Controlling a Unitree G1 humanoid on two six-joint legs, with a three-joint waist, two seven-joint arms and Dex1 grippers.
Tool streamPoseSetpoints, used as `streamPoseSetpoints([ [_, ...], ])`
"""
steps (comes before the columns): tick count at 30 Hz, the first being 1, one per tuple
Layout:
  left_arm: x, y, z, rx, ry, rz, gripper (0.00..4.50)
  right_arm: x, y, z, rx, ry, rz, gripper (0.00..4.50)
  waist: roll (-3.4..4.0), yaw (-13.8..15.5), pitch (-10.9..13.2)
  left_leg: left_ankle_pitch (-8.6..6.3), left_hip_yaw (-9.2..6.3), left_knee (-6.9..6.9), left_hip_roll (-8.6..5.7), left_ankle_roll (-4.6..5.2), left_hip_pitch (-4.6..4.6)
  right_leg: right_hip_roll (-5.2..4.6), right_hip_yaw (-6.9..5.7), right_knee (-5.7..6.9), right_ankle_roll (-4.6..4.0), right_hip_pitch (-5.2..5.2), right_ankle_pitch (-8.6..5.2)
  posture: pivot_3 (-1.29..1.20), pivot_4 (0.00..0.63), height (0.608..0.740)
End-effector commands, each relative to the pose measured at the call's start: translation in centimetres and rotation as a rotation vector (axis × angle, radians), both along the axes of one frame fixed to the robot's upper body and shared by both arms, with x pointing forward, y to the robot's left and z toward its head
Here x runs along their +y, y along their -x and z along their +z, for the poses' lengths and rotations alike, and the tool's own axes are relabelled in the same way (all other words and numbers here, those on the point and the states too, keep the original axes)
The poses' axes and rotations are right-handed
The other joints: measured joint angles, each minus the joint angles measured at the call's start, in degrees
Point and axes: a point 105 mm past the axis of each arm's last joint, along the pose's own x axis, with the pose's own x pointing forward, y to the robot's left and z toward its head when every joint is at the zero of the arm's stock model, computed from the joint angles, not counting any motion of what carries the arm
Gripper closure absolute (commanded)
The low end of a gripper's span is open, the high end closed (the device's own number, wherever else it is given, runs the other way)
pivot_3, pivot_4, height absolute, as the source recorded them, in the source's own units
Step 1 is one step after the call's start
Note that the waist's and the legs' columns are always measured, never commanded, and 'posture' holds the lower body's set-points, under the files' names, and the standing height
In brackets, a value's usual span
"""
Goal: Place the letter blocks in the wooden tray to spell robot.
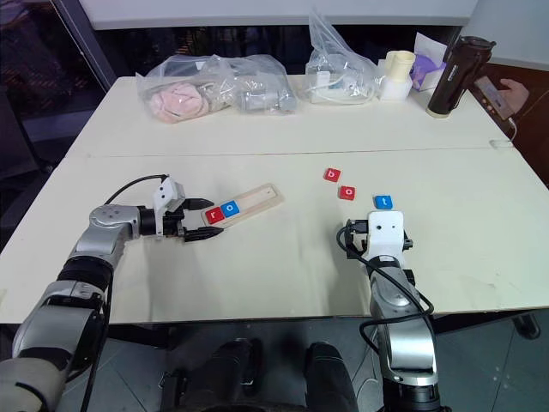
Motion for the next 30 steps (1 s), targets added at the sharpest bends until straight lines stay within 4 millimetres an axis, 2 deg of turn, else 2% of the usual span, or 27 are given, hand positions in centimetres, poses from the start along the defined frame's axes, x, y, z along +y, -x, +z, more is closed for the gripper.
streamPoseSetpoints([
  [1,-0.3,-0.4,0.5,-0.031,-0.018,-0.011,0.00,0.1,0.1,1.0,-0.040,0.003,-0.005,0.03,0.00,0.00,0.00,0.00,0.00,0.01,0.00,0.00,0.00,0.00,0.00,0.00,0.00,0.00,0.00,0.00,0.150,0.738],
  [10,-0.5,0.2,-0.8,-0.047,-0.087,-0.049,0.00,0.1,0.2,1.0,-0.039,0.004,-0.008,0.03,-0.01,0.00,0.00,0.00,0.00,0.02,0.00,0.00,0.01,0.00,0.00,0.02,0.01,0.01,0.01,0.00,0.150,0.738],
  [30,-0.3,1.2,-1.9,-0.024,-0.104,-0.053,0.00,0.2,0.1,0.9,-0.035,0.002,0.001,0.03,-0.01,-0.08,-0.03,0.00,0.00,0.00,0.00,0.00,0.08,-0.02,0.00,0.02,0.01,0.05,0.00,0.00,0.150,0.738],
])
